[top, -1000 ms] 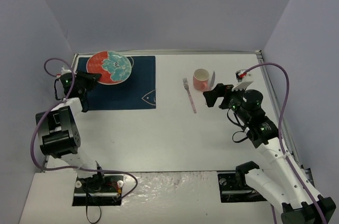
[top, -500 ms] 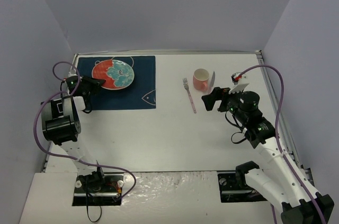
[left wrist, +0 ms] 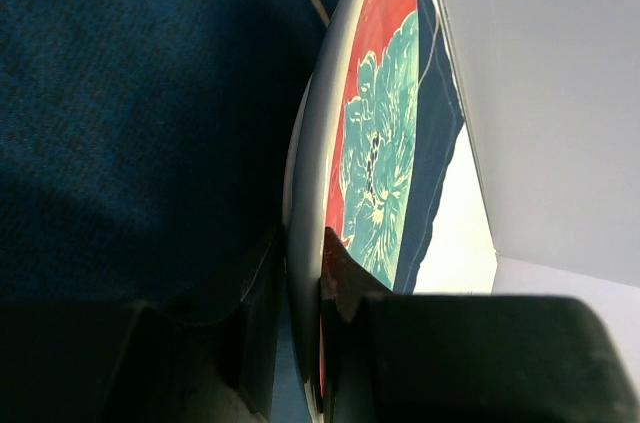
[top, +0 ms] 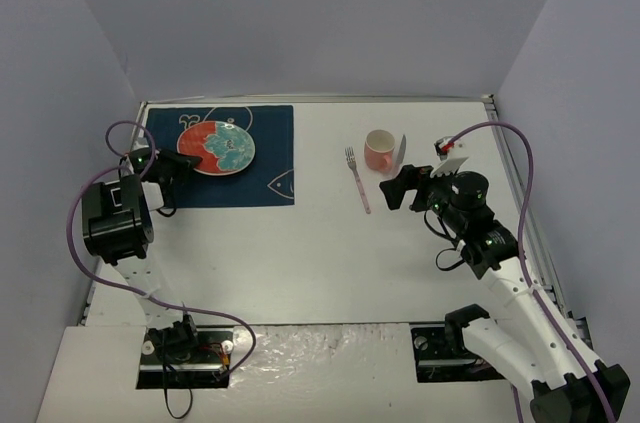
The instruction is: Set the dinner table for one person
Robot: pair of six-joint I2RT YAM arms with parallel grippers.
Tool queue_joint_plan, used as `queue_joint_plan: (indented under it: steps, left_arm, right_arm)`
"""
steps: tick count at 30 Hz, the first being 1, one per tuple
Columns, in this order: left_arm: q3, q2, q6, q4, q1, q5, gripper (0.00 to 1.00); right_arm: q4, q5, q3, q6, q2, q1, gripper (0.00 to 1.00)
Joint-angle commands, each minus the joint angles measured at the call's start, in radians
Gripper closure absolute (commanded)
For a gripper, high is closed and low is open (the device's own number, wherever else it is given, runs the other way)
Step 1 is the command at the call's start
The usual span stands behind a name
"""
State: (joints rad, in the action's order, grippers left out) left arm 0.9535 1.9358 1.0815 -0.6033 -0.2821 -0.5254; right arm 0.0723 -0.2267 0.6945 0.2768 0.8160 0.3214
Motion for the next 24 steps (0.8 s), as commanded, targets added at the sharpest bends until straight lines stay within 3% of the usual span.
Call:
queue_joint_plan:
  steps: [1, 16, 24]
  left_arm:
    - [0.093, -0.047, 0.027, -0.257, -0.009, -0.081, 1.00]
    - [0.075, 0.006, 0.022, -0.235, -0.027, -0.096, 1.00]
    - [0.115, 0.026, -0.024, -0.117, -0.034, -0.099, 0.80]
  right_arm:
    - [0.090, -0.027, 0.009, -0.022, 0.015, -0.004, 0.00]
    - [0.092, -0.038, -0.003, -0.026, 0.005, -0.004, 0.00]
    - [0.090, -0.037, -0.012, -0.026, -0.008, -0.003, 0.00]
